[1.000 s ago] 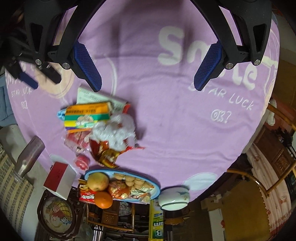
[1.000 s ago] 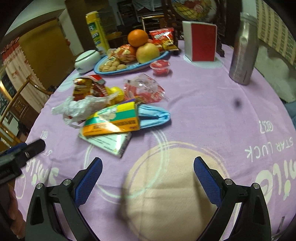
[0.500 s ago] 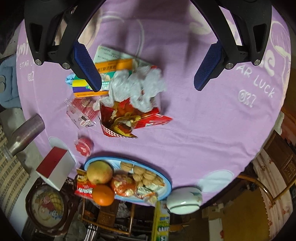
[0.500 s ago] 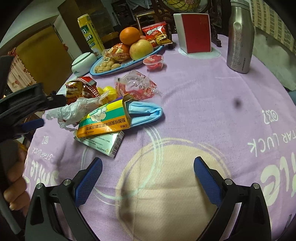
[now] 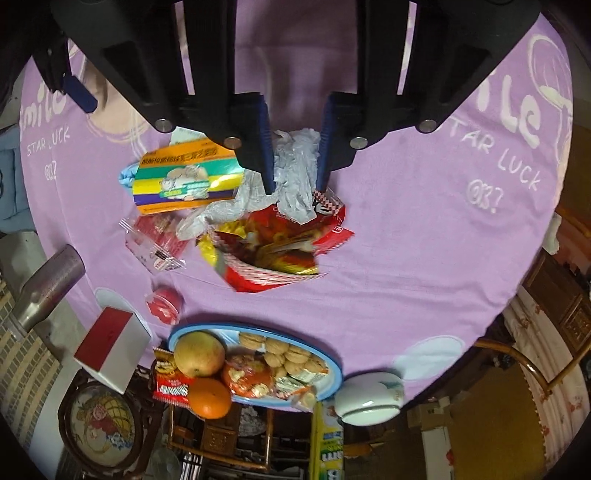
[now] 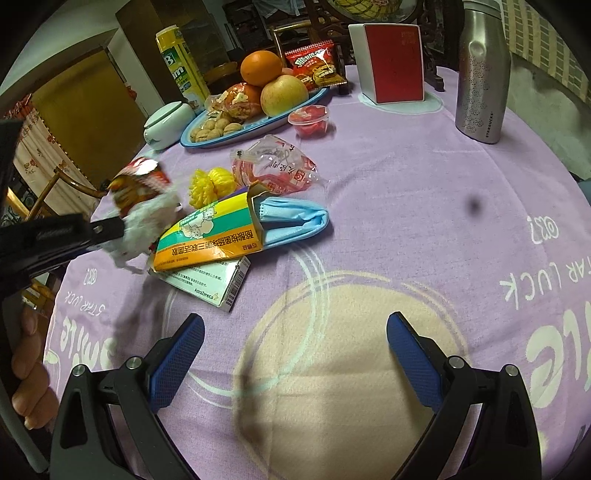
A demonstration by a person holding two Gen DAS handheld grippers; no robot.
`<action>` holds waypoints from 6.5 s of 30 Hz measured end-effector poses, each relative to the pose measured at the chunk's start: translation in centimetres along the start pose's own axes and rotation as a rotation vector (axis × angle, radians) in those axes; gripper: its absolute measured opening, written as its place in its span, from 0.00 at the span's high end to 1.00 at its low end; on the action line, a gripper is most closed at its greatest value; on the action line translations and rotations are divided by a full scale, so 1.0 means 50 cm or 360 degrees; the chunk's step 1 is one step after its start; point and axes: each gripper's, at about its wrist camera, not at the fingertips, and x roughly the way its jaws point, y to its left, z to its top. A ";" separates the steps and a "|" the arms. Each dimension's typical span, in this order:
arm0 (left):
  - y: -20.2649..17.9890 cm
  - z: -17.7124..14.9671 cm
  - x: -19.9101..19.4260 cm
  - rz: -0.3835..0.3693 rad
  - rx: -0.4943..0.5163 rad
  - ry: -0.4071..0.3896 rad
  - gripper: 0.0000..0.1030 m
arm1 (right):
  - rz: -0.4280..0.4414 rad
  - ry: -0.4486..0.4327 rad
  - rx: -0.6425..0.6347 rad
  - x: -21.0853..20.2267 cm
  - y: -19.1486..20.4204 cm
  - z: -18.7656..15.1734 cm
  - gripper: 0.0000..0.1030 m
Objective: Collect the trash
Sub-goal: 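Grasp the crumpled clear plastic bag with the left gripper, then grasp the white medicine box with the right gripper while the left gripper holds the plastic bag, then carry the plastic bag and medicine box over the red basket, then open both grippers to drop the bag and box into the basket, then swing both tools back over the table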
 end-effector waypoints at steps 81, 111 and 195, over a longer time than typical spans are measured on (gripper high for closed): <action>0.285 -0.313 -0.182 -0.0082 -0.0154 -0.0046 0.79 | 0.0235 0.0160 -0.0825 -0.032 0.305 -0.106 0.42; 0.715 -0.713 -0.441 0.0526 -0.0931 -0.0246 0.79 | 0.1006 0.0466 -0.1546 -0.178 0.806 -0.523 0.42; 0.381 -0.489 -0.332 0.0502 -0.0344 -0.0190 0.22 | 0.0587 0.0170 -0.0861 -0.113 0.483 -0.271 0.10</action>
